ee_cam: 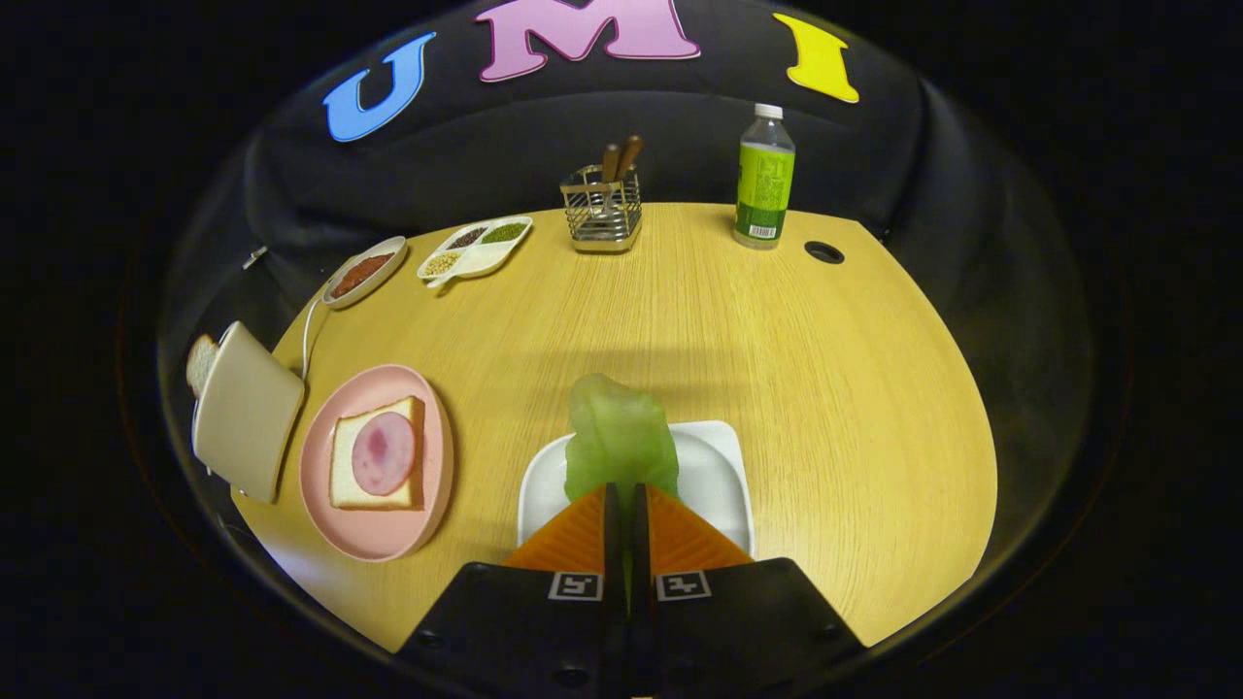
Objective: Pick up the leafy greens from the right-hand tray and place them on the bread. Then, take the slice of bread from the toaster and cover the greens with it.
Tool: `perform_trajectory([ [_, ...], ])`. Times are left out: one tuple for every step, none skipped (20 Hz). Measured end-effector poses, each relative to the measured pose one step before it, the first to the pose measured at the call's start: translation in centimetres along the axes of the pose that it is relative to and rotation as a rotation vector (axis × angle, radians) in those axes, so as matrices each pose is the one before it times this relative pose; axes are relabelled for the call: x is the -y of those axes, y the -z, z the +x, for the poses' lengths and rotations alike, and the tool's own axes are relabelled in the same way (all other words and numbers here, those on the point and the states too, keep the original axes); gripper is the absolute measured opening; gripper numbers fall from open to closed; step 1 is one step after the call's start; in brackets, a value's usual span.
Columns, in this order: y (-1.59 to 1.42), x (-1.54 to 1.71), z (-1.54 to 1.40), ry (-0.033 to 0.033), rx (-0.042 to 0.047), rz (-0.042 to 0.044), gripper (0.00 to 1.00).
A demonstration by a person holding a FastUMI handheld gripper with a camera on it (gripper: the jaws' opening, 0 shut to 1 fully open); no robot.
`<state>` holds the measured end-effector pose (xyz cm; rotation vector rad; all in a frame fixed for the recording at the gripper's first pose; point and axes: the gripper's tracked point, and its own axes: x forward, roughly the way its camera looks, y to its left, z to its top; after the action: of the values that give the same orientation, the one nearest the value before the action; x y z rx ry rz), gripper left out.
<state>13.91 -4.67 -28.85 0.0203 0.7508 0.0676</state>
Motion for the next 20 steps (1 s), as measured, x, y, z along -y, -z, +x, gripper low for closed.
perform_trajectory([
  [-0.639,-0.334,-0.702,0.00469,0.01146,0.00422,0.05],
  [-0.514,-0.339,-0.666,0.00366,0.00971,0.00323,0.05],
  [-0.437,-0.479,-0.705,0.00039,0.0072,0.00332,0.05],
  [-0.482,-0.601,-0.59,-0.00102,0.0056,0.00159,0.05],
  [-0.366,-0.682,-0.638,-0.00281,0.00467,-0.00157,0.05],
  [-0.391,-0.847,-0.674,-0.00793,0.0062,-0.0024,0.05],
  [-0.512,-0.928,-0.593,-0.00904,0.00897,-0.00447,0.05],
  [-0.512,-0.892,-0.503,-0.00793,0.00968,-0.0083,0.05],
  [-0.44,-0.95,-0.47,-0.00802,0.00486,-0.01147,0.05],
  [-0.304,-1.016,-0.378,-0.00764,0.00264,-0.0114,0.05],
  [-0.393,-0.992,-0.344,-0.00646,0.00521,-0.0099,0.05],
  [-0.444,-1.082,-0.235,-0.00874,0.00635,-0.00823,0.05],
  [-0.383,-1.197,-0.172,-0.0124,0.00615,-0.00745,0.05],
  [-0.211,-1.226,-0.038,-0.01539,0.00499,-0.00543,0.05],
  [-0.113,-1.142,0.037,-0.01419,0.00142,-0.00478,0.05],
  [0.022,-1.092,0.122,-0.01266,-0.00153,-0.00926,0.05],
  [0.167,-0.959,0.194,-0.01092,-0.00335,-0.01163,0.05],
  [0.193,-0.899,0.313,-0.00982,-0.00602,-0.01471,0.05],
  [0.218,-0.732,0.304,-0.00957,-0.00558,-0.01434,0.05],
  [0.189,-0.823,0.385,-0.00872,-0.00491,-0.01233,0.05],
])
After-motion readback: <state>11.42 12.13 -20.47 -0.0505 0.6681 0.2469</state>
